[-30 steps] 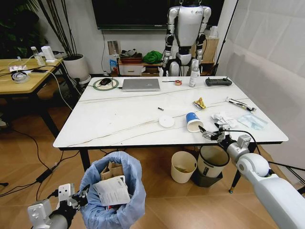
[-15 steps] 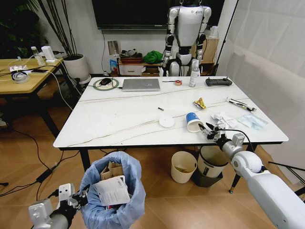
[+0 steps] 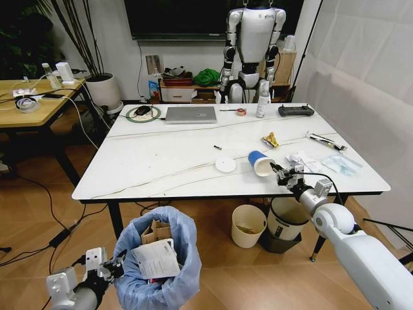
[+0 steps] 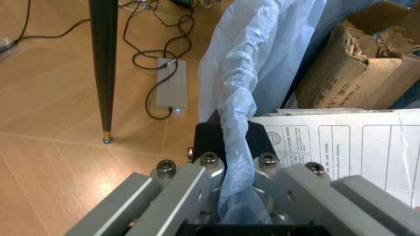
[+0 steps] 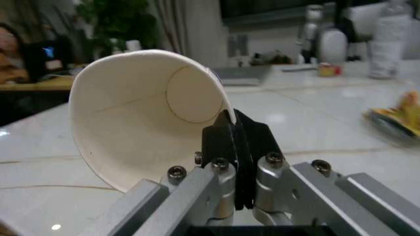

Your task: Pick up the trash bin and place the trash from the table into it.

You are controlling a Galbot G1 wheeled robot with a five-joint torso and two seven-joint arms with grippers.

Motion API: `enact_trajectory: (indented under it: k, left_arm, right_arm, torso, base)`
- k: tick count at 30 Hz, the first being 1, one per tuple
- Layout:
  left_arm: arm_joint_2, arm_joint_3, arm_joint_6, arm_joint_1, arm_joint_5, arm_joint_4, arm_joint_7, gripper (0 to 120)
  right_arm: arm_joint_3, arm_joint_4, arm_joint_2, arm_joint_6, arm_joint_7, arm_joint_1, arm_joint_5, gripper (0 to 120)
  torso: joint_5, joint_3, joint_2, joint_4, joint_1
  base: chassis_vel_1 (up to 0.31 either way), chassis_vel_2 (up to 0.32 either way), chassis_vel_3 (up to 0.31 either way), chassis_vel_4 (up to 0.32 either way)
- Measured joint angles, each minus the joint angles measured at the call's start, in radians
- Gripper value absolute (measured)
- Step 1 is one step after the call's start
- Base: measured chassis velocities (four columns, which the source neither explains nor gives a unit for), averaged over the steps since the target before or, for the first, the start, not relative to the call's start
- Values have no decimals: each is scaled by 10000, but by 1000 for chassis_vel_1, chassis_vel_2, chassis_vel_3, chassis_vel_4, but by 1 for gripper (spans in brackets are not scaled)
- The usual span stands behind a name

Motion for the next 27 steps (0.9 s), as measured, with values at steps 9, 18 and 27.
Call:
enact_trajectory:
  k: [9,18,27]
  left_arm:
    - [25,-36,39,-5,-250,-108,-22,0]
    - [116,-186,191,-73,-732,-195,-254,0]
    - [36,-111,372,-47,-1001,-204,-468,0]
  right_arm:
    - [-1277,1539,-609,1250,-2145,-233,321,0]
    - [-3790,2265,-940,1666,-3962,400,535,0]
    - [-5437,2134,-859,1756,-3546,1167,-337,0]
  torso:
    - [-3,0,1,0,-2]
    - [-1,0,0,1,-2]
    - [0,0,0,0,-1]
  base:
    - [0,0,0,0]
    - [0,0,0,0]
    - [0,0,0,0]
